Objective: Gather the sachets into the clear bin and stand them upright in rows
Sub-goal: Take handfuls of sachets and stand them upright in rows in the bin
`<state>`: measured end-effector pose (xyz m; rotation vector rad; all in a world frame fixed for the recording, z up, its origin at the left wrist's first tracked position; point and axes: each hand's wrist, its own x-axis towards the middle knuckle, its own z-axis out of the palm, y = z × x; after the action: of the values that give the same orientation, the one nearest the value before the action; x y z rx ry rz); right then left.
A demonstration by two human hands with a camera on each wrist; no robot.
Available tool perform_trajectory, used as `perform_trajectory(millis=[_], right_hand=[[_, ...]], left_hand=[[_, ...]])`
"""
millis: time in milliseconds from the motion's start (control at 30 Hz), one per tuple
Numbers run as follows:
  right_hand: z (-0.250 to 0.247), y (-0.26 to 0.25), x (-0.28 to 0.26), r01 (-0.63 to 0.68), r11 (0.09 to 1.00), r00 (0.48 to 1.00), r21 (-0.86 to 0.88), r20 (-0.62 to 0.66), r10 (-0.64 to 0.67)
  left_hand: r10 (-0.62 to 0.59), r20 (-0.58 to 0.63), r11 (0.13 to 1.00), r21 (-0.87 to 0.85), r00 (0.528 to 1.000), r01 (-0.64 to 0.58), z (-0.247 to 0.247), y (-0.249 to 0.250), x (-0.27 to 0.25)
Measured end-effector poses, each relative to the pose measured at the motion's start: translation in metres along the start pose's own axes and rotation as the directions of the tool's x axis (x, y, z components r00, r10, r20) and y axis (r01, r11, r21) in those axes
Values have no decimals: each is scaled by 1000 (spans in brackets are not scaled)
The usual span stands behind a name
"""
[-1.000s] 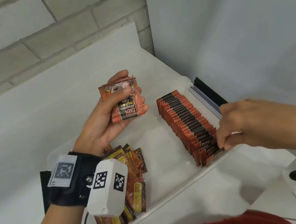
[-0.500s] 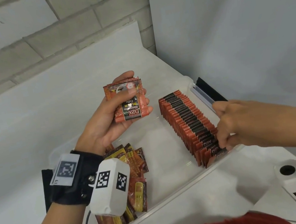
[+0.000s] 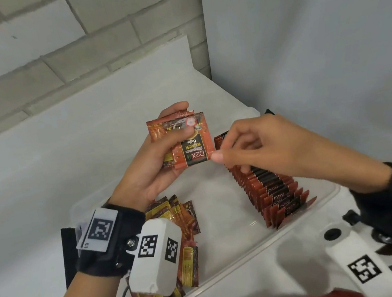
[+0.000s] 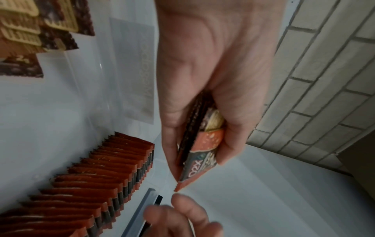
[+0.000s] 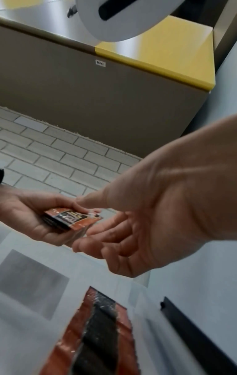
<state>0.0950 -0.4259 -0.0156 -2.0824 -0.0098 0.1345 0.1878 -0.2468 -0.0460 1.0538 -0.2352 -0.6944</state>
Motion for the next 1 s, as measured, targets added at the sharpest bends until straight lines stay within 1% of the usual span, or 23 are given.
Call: perform_trajectory(millis=[133,233,333,433,533,733,800,867,933,1000], right_hand=[[13,2,12,-43,997,999,66,-6,43],[8,5,16,-70,989,997,128,-16,72],[-1,5,18,-59,980,995,192,-63,72],[-11,3,20,-21,964,991,263,-119,54],[-17,3,23,18,974,989,226,-148,16],[-18,-1,24,64,987,988,150,-149,-42],[-17,0,25,46,987,986,156,-164,-20],[-16,1,25,-10,980,983,197,-176,45],[-17,2,23,-61,970,979,234,-173,104],[-17,4,21,-81,961,979,266,-157,126]], left_hand=[[21,7,1000,-5,1000,-21,-1,-1,1],[29,17,999,-23,999,-29,-2,0,0],[21,32,1000,-22,999,-21,-2,1,0],[8,50,999,-32,999,-7,-3,2,0],[-13,42,1000,-22,999,14,-3,3,-1],[-55,55,998,40,997,53,0,1,-2],[-51,46,998,40,998,49,2,1,-2],[-35,18,999,33,999,34,2,2,-2],[-21,11,1000,17,1000,21,2,3,-2],[-19,8,1000,17,1000,18,2,3,-2]])
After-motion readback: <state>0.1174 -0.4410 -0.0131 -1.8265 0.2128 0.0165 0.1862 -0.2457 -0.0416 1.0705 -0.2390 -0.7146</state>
